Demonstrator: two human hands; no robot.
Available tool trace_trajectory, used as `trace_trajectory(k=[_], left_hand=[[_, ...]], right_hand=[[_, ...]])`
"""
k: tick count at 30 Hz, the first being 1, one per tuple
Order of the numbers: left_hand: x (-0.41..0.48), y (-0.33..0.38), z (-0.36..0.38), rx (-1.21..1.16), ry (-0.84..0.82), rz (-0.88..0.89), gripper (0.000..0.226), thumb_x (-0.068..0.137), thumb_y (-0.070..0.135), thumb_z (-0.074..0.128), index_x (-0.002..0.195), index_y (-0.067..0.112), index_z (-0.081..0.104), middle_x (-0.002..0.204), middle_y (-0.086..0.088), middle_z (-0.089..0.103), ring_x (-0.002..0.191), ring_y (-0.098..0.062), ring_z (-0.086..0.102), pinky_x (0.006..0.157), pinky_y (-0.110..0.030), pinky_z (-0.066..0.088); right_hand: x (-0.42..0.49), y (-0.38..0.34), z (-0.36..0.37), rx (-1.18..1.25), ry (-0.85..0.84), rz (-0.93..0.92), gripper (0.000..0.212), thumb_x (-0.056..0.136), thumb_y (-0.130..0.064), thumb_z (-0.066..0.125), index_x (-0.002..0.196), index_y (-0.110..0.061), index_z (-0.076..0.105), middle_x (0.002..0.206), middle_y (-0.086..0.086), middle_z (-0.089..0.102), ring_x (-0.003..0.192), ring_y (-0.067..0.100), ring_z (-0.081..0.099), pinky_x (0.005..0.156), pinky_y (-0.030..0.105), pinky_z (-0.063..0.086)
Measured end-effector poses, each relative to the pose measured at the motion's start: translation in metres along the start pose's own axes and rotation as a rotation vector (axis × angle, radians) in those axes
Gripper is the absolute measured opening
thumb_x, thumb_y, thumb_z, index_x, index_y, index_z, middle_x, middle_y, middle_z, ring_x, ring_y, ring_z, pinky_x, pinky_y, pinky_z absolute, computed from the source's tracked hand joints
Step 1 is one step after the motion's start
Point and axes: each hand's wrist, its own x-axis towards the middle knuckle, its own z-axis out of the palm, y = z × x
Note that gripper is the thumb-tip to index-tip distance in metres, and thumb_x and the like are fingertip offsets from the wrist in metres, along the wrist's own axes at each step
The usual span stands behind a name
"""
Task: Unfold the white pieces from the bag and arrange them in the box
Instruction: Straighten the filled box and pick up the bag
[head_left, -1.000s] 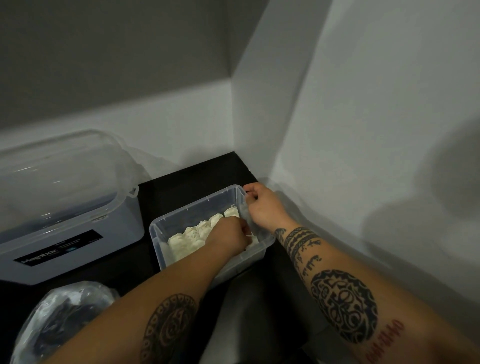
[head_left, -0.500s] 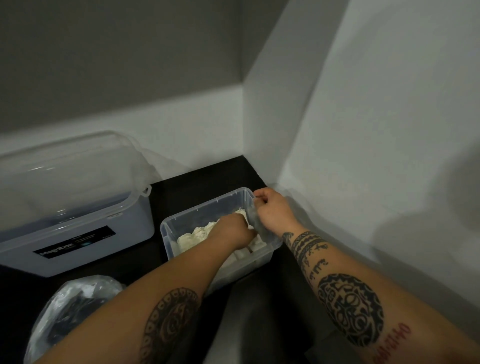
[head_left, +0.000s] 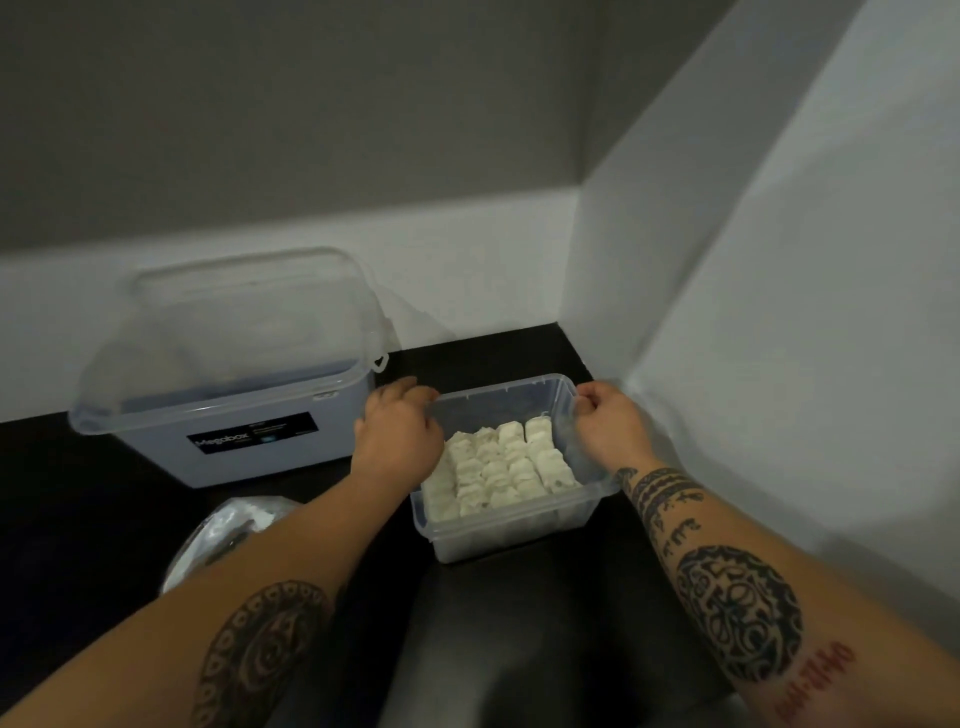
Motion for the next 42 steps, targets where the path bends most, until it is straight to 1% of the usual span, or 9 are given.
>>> trace_trajectory(k=[5, 8, 14, 17, 21, 27, 34, 38, 42], left_hand=[[-0.019, -0.006, 0.008, -0.228, -0.091, -0.070, 0.059, 0.104, 0.016, 0.048, 0.160, 0.012, 0.028, 0.171, -0.010, 0.010, 0.155, -0.029, 0.019, 0.122, -0.038, 0.026], [-0.027, -0.008, 0.012, -0.200, -0.089, -0.017, 0.059, 0.106, 0.026, 0.047, 0.161, 0.016, 0.026, 0.172, -0.006, 0.006, 0.157, -0.026, 0.012, 0.126, -0.042, 0.023], [-0.045, -0.014, 0.014, -0.152, -0.165, -0.106, 0.072, 0.105, 0.033, 0.044, 0.164, 0.020, 0.005, 0.172, -0.006, -0.005, 0.158, -0.034, -0.001, 0.127, -0.050, 0.013], [-0.056, -0.018, 0.017, -0.255, -0.249, -0.131, 0.082, 0.104, 0.035, 0.045, 0.163, 0.028, -0.012, 0.172, -0.002, -0.010, 0.157, -0.034, 0.010, 0.125, -0.048, 0.022], [-0.067, -0.022, 0.016, -0.369, -0.236, -0.094, 0.082, 0.103, 0.028, 0.042, 0.161, 0.034, -0.016, 0.173, 0.002, -0.004, 0.150, -0.030, 0.031, 0.109, -0.037, 0.036], [-0.066, -0.028, 0.015, -0.416, -0.273, -0.053, 0.084, 0.103, 0.018, 0.041, 0.160, 0.036, -0.018, 0.173, 0.005, -0.002, 0.145, -0.025, 0.038, 0.103, -0.029, 0.036], [-0.041, -0.020, 0.017, -0.425, -0.259, -0.092, 0.081, 0.105, 0.018, 0.039, 0.160, 0.038, -0.018, 0.173, 0.002, 0.002, 0.128, -0.017, 0.048, 0.098, -0.029, 0.039], [-0.018, -0.015, 0.020, -0.419, -0.247, -0.091, 0.081, 0.106, 0.019, 0.038, 0.160, 0.037, -0.019, 0.173, 0.002, -0.001, 0.144, -0.026, 0.039, 0.107, -0.032, 0.038], [0.017, -0.011, 0.025, -0.338, -0.233, -0.093, 0.078, 0.105, 0.020, 0.036, 0.161, 0.031, -0.019, 0.173, -0.001, -0.003, 0.134, -0.027, 0.048, 0.100, -0.029, 0.038]], right_hand=[[-0.006, -0.001, -0.005, -0.008, 0.011, 0.020, 0.030, 0.103, -0.035, 0.053, 0.125, -0.018, 0.066, 0.121, 0.006, 0.070, 0.100, 0.022, 0.061, 0.085, 0.027, 0.044], [-0.024, -0.004, -0.005, 0.029, 0.050, -0.021, 0.038, 0.102, -0.039, 0.055, 0.132, -0.016, 0.062, 0.127, 0.004, 0.067, 0.110, 0.020, 0.061, 0.089, 0.026, 0.042], [-0.068, 0.004, -0.002, -0.067, 0.080, -0.086, 0.053, 0.104, -0.032, 0.050, 0.153, -0.014, 0.041, 0.158, 0.006, 0.041, 0.144, 0.023, 0.039, 0.120, 0.036, 0.029], [-0.083, 0.015, 0.002, -0.082, -0.013, -0.031, 0.057, 0.108, -0.036, 0.037, 0.160, -0.016, 0.026, 0.165, 0.006, 0.029, 0.151, 0.023, 0.029, 0.123, 0.038, 0.022], [-0.094, 0.028, 0.000, -0.018, -0.058, -0.049, 0.056, 0.109, -0.042, 0.028, 0.162, -0.024, 0.018, 0.166, 0.001, 0.026, 0.151, 0.020, 0.026, 0.117, 0.027, 0.016], [-0.090, 0.043, -0.008, 0.069, -0.171, -0.105, 0.064, 0.104, -0.053, 0.032, 0.162, -0.033, 0.012, 0.166, -0.011, 0.019, 0.149, 0.005, 0.018, 0.115, 0.023, 0.011], [-0.060, 0.038, -0.013, 0.021, -0.252, -0.099, 0.072, 0.099, -0.064, 0.030, 0.161, -0.040, 0.003, 0.167, -0.010, 0.017, 0.151, 0.015, 0.024, 0.122, 0.039, 0.020], [-0.032, 0.026, -0.015, -0.023, -0.240, -0.129, 0.066, 0.105, -0.055, 0.030, 0.162, -0.034, 0.006, 0.167, -0.006, 0.019, 0.151, 0.017, 0.025, 0.116, 0.029, 0.018], [0.003, 0.021, -0.011, -0.001, -0.218, -0.141, 0.061, 0.107, -0.048, 0.030, 0.162, -0.032, 0.010, 0.167, -0.006, 0.021, 0.151, 0.017, 0.024, 0.111, 0.024, 0.018]])
